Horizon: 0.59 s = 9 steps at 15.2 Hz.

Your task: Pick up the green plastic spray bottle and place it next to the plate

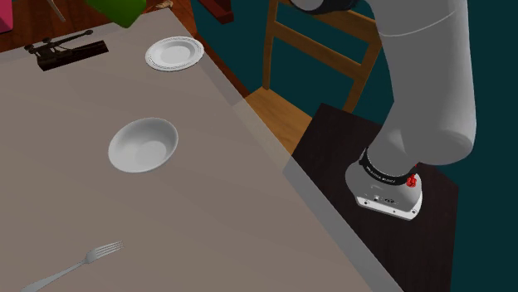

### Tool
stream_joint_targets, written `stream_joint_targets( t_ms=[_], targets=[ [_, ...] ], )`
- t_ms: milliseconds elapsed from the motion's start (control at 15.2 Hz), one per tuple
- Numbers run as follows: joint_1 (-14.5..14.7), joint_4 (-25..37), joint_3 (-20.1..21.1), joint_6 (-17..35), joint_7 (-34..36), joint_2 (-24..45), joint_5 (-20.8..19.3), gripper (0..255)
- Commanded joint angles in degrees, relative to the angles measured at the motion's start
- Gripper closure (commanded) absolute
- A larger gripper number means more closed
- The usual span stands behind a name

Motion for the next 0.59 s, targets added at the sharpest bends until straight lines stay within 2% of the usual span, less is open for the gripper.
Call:
stream_joint_targets(
  t_ms=[0, 528],
  targets=[
    [1.0, -4.1, -0.3, 2.3, -1.3, -1.5, -0.2, 255],
    [3.3, -14.6, -0.5, 9.0, -5.0, -4.2, -0.4, 255]
  ],
)
